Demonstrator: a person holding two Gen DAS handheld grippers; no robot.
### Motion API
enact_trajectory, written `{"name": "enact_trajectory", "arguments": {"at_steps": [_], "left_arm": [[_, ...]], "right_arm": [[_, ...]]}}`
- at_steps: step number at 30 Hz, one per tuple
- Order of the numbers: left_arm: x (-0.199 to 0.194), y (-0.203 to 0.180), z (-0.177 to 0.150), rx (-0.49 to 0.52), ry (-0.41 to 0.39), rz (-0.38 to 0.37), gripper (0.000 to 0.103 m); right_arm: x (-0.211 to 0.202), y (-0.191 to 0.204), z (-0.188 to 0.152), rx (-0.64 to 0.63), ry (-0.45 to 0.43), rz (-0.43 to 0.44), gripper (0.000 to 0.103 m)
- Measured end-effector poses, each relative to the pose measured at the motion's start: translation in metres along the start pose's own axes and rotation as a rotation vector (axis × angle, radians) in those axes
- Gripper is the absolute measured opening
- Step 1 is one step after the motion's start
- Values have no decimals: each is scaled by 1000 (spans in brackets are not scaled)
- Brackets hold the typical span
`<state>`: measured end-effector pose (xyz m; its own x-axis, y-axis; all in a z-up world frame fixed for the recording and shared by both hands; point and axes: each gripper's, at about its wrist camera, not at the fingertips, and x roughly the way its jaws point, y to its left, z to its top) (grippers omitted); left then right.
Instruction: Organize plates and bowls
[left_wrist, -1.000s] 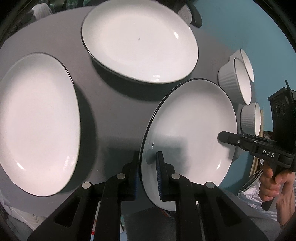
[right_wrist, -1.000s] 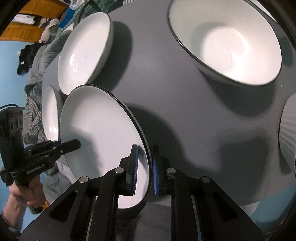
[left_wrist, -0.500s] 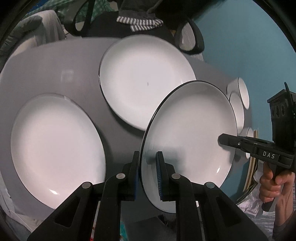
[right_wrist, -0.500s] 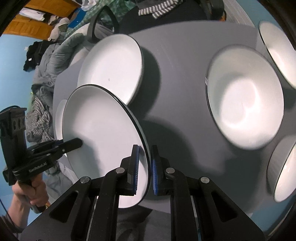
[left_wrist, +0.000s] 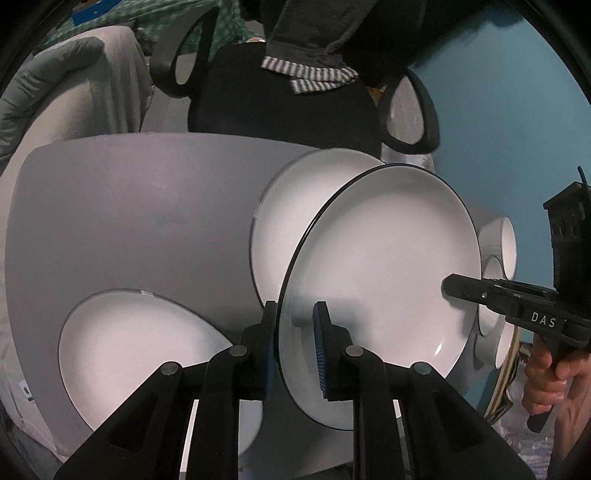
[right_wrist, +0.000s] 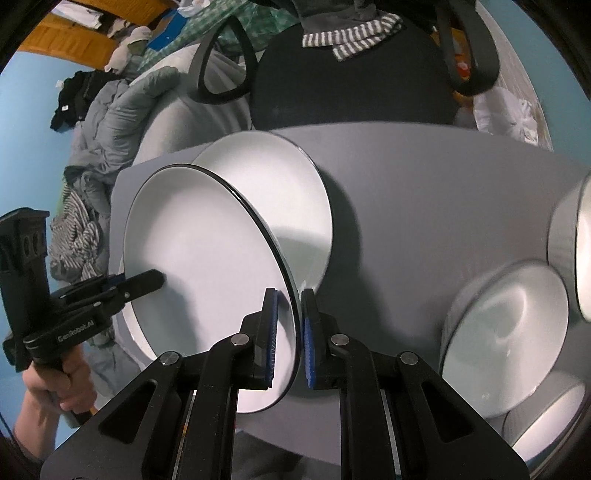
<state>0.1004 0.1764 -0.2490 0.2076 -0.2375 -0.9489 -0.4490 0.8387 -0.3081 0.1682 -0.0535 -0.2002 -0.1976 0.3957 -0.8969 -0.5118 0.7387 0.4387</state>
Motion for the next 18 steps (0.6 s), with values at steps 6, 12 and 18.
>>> {"name": "enact_trajectory", "arguments": {"at_steps": [6,12,18], "left_arm": [[10,6,17,-28,19,39,18],[15,9,24,-47,33,65,18],[19,11,26,-61,45,79,19]], "right_arm": [[16,2,23,-5,49,4,13],[30,1,36,-3,96,17,13],[37,0,46,-5,122,15,13]]}}
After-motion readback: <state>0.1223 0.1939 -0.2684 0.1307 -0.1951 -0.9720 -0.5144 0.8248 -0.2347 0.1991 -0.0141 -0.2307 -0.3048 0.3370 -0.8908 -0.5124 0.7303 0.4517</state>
